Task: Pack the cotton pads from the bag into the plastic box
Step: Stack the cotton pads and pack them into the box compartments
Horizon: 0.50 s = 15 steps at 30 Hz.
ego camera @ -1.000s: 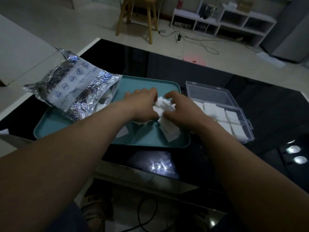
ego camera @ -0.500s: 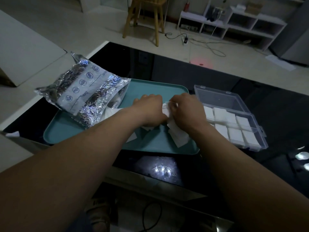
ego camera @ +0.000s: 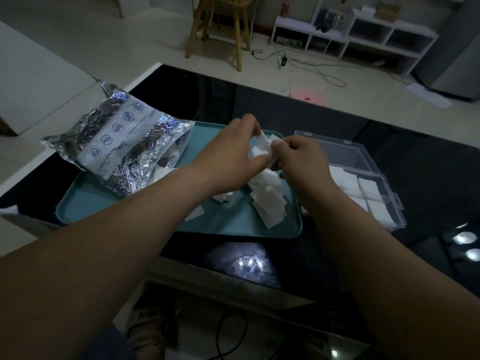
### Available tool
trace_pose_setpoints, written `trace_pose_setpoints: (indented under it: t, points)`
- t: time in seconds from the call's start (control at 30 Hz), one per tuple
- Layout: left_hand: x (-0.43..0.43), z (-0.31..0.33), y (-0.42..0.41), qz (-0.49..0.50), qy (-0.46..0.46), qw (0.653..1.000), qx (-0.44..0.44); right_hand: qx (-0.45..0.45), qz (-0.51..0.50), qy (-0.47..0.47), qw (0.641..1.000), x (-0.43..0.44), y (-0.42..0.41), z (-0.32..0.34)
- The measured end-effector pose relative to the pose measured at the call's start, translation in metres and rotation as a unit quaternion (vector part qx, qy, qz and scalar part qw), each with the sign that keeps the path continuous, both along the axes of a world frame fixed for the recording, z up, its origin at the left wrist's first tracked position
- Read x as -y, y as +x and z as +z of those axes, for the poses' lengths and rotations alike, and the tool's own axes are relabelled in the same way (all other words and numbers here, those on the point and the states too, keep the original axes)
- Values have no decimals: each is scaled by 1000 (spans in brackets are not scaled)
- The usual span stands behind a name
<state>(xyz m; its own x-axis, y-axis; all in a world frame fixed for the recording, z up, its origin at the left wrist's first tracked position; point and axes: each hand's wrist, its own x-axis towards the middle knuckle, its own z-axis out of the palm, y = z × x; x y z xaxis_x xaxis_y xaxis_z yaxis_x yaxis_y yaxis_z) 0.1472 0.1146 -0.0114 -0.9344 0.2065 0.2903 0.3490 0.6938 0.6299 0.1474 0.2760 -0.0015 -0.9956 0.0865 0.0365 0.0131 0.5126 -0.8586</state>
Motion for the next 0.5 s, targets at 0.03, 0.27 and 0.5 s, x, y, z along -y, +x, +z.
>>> trace_pose_setpoints:
  t: [0.03, 0.27, 0.5]
  points:
    - [-2, -1, 3, -18, -11, 1000, 9, 20, 6, -23, 1000, 0, 4, 0]
    - [-6, -12, 8, -77, -12, 994, 72, 101, 25, -166, 981, -2, 13, -1]
    - [-8, -12, 11, -76, -51, 993, 68, 96, 28, -120, 988, -2, 14, -4]
